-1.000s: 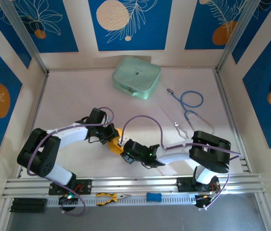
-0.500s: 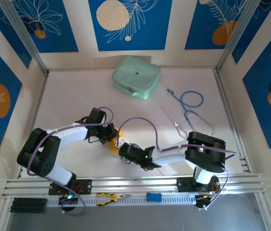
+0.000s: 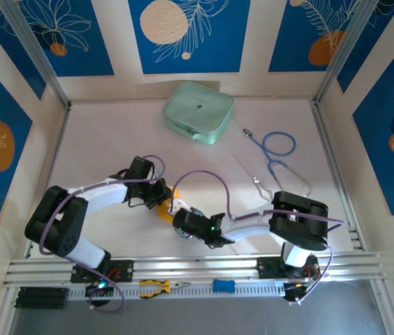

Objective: Fold a paper plane with a square sheet of paper (pick it up from the middle)
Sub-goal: Perform the fourth fold on the wing at the bottom-center of the table.

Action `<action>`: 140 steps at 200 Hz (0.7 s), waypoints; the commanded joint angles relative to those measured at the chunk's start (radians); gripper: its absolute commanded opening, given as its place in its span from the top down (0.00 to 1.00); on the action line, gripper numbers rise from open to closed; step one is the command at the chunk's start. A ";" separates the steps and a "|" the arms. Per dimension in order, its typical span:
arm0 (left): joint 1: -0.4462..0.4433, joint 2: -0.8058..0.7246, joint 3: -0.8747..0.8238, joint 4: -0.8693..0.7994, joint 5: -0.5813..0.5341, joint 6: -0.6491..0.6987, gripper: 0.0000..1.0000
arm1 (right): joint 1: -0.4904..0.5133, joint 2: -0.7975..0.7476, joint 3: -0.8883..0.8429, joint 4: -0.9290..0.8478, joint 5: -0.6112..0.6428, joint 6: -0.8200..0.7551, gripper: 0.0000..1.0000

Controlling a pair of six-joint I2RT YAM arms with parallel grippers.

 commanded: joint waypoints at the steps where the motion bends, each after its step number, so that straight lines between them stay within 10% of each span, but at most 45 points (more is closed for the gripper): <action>1: 0.012 0.010 -0.003 0.009 0.019 -0.012 1.00 | 0.007 -0.014 -0.014 0.019 0.011 0.022 0.82; 62: 0.012 0.004 -0.002 0.006 0.014 -0.012 0.94 | 0.001 -0.012 -0.014 0.022 -0.010 0.049 0.88; 140: 0.055 -0.158 0.079 -0.236 -0.138 0.132 0.38 | -0.120 -0.002 -0.015 0.041 -0.326 0.201 0.91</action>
